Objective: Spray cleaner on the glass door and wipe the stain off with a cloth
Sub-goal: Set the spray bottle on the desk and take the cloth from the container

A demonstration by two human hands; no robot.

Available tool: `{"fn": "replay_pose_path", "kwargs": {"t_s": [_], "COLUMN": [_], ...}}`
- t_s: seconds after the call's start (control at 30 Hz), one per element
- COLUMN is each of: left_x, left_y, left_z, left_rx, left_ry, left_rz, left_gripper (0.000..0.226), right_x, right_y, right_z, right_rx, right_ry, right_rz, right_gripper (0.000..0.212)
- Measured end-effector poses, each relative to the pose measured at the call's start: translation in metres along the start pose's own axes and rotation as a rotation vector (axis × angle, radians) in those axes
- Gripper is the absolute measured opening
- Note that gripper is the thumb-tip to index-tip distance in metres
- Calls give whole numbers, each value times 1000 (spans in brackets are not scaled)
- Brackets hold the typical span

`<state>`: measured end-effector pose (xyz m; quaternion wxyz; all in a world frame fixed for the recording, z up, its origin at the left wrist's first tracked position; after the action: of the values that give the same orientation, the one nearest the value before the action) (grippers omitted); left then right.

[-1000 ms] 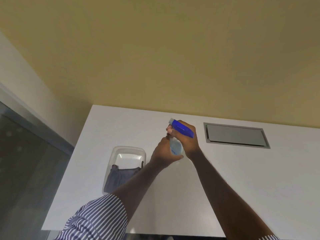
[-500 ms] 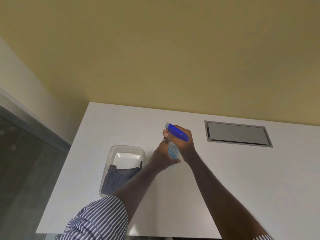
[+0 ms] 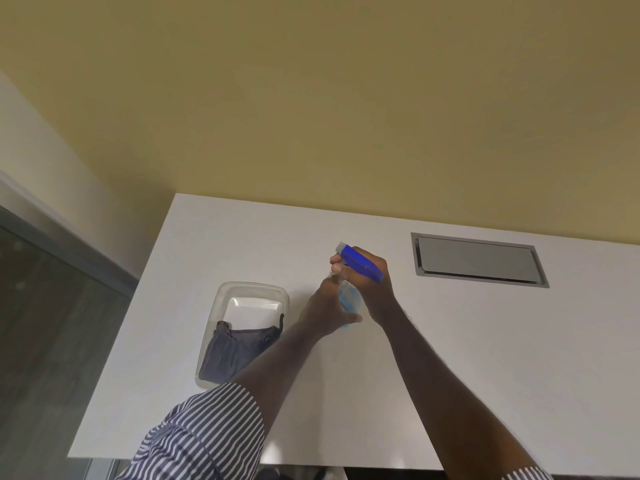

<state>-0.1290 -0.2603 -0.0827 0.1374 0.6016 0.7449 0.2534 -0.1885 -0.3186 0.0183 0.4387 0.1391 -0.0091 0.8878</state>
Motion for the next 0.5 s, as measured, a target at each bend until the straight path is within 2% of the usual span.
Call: {"fn": "replay_pose_path", "kwargs": {"t_s": [0.17, 0.3, 0.5], "left_x": [2, 2, 7], "left_y": [-5, -7, -4], "left_z": [3, 3, 1], "left_rx": [-2, 18, 23], "left_ry": [21, 29, 14], "left_rz": [2, 11, -19], "left_gripper": [88, 90, 90], "right_x": [5, 4, 16], "right_y": [4, 7, 7], "right_z": [0, -7, -3], "right_rx": [61, 72, 53], "right_ry": [57, 24, 44], "right_rz": [-24, -24, -15], "right_gripper": [34, 30, 56]}}
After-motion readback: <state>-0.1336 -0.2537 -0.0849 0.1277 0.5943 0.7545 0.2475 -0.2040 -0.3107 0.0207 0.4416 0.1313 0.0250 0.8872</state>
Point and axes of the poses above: each hand's wrist, its own x-axis away from the middle knuckle, its own y-axis out of the back of the hand, z = x × y, the point moved 9 cm from there along -x, towards the middle knuckle, and after that the axes turned 8 degrees about -y, right-handed, at the moved point
